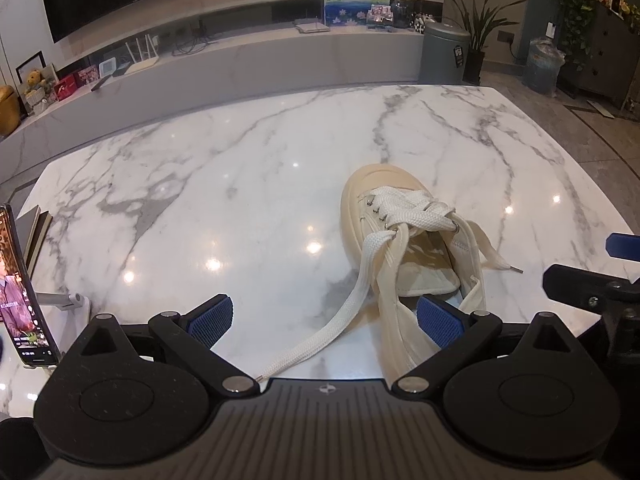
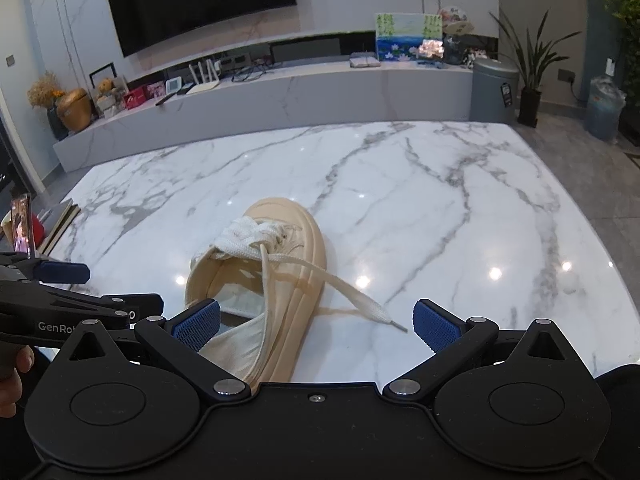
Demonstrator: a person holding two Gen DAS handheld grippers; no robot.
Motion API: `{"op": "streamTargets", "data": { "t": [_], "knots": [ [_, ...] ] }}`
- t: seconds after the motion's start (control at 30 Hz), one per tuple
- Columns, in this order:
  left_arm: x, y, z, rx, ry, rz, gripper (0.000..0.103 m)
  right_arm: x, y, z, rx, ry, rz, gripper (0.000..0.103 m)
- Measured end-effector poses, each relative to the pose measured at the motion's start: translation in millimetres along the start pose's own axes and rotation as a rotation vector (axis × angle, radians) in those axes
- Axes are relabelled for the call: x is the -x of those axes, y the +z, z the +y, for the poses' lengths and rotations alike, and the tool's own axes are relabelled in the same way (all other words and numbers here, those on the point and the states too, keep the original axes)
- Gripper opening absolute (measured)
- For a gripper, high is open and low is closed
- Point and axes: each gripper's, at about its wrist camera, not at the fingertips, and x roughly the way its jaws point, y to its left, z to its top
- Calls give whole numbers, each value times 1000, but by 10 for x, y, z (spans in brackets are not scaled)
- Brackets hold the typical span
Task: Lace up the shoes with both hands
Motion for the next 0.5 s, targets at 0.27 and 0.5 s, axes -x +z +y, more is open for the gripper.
{"op": "streamTargets", "data": {
  "t": [0.27,0.5],
  "knots": [
    [25,10,1,-5,9,-8,100,68,0,-40,-14,-11,-13,102],
    [67,18,11,-3,29,-17,100,77,32,-73,-14,-1,-25,102]
  ]
}}
